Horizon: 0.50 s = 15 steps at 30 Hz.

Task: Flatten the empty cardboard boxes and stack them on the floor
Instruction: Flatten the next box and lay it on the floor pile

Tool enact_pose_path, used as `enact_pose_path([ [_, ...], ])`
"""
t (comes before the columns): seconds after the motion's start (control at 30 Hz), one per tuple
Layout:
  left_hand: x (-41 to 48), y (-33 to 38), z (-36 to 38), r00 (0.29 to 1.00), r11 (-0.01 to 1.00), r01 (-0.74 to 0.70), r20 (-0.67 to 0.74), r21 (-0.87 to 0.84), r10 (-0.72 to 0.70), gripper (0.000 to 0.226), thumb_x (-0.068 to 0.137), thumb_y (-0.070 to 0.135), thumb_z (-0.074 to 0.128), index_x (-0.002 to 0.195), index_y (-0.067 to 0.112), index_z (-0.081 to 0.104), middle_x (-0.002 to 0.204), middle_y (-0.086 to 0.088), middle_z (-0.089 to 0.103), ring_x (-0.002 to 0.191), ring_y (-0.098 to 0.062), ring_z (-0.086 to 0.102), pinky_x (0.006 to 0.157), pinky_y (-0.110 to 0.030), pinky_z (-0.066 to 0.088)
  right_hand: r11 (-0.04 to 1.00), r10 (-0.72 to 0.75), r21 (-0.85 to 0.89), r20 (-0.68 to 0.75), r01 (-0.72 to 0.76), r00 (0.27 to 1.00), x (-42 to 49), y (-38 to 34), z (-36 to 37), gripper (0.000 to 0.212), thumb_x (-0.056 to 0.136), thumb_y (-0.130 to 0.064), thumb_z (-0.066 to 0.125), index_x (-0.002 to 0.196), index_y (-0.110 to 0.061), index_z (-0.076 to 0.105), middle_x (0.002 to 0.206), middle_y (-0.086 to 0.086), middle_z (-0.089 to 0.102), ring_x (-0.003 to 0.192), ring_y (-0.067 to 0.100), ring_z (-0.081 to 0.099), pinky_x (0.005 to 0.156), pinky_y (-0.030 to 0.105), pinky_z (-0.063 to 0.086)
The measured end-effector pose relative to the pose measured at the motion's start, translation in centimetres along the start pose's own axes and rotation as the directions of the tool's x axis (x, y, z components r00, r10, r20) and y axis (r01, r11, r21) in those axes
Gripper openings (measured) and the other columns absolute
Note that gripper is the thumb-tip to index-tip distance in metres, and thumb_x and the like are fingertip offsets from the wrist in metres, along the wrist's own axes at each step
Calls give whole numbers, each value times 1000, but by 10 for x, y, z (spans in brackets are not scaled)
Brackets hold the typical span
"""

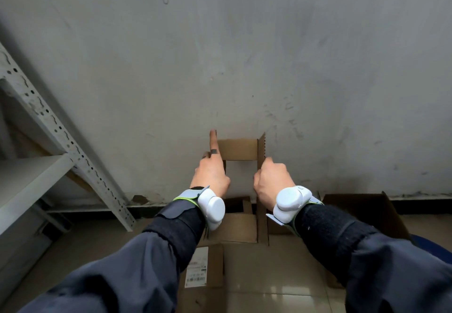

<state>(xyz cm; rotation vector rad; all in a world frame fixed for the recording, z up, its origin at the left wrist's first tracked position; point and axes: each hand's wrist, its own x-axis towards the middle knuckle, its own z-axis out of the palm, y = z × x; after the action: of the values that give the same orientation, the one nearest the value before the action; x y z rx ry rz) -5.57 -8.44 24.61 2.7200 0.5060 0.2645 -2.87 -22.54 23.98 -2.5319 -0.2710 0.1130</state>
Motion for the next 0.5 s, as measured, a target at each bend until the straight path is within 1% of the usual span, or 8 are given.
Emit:
enact_pose_path([
  [0.03,0,0,-3,998,998,-27,-50,57,30,114,83,-1,53,151,45,-25,144,-11,41,112,-42,60,92,-49,52,1000,-12,-7,4,12,1000,0,0,-1,11,95,-10,45,94,-7,35,105,24,61,92,40,60,66,32,39],
  [0.1,5,-3,-7,994,979,-38,-97,199,58,117,82,-2,58,149,55,-19,160,-7,19,109,-41,63,84,-46,51,999,-48,-21,10,48,999,1,-2,-5,11,94,-8,45,94,-6,35,98,22,59,79,38,54,64,32,39],
  [0.17,15,-11,-7,992,937,-16,-111,349,58,117,81,4,66,150,56,-12,166,-2,-7,117,-37,57,81,-42,51,996,-88,-29,14,88,996,-1,-4,-8,11,93,-7,46,96,-7,35,91,18,55,73,34,50,63,33,39],
  [0.2,21,-16,-7,991,904,-12,-117,428,68,115,80,10,70,152,54,-8,166,-1,-13,125,-37,50,84,-42,50,993,-109,-32,16,110,994,-2,-6,-8,11,93,-7,46,99,-6,37,90,17,54,73,33,49,63,33,39],
  [0.27,27,-26,-4,991,846,-18,-103,532,86,110,77,29,75,155,45,0,167,-2,-4,138,-37,34,95,-45,45,988,-147,-43,20,148,989,-5,-6,-5,19,94,-8,46,111,-5,41,89,15,55,73,33,50,63,33,39],
  [0.3,27,-30,-2,992,836,-18,-96,549,85,104,78,39,74,156,41,5,164,-4,12,138,-37,33,97,-46,44,986,-158,-53,21,159,987,-6,-5,-4,24,94,-8,46,117,-5,41,88,13,54,72,32,50,63,33,39],
  [0.37,25,-34,3,994,850,-10,-90,527,67,88,82,50,65,153,31,18,144,-6,43,127,-38,46,92,-47,45,984,-168,-58,18,169,986,-7,-4,-2,26,94,-9,47,120,-6,41,90,14,57,72,33,50,63,33,38],
  [0.5,22,-33,9,998,935,-55,-19,351,66,53,92,30,54,142,19,39,130,-11,50,110,-42,58,85,-45,50,977,-204,-61,0,203,979,-10,-6,-1,24,95,-10,47,118,-7,42,96,17,61,74,34,51,64,34,38],
])
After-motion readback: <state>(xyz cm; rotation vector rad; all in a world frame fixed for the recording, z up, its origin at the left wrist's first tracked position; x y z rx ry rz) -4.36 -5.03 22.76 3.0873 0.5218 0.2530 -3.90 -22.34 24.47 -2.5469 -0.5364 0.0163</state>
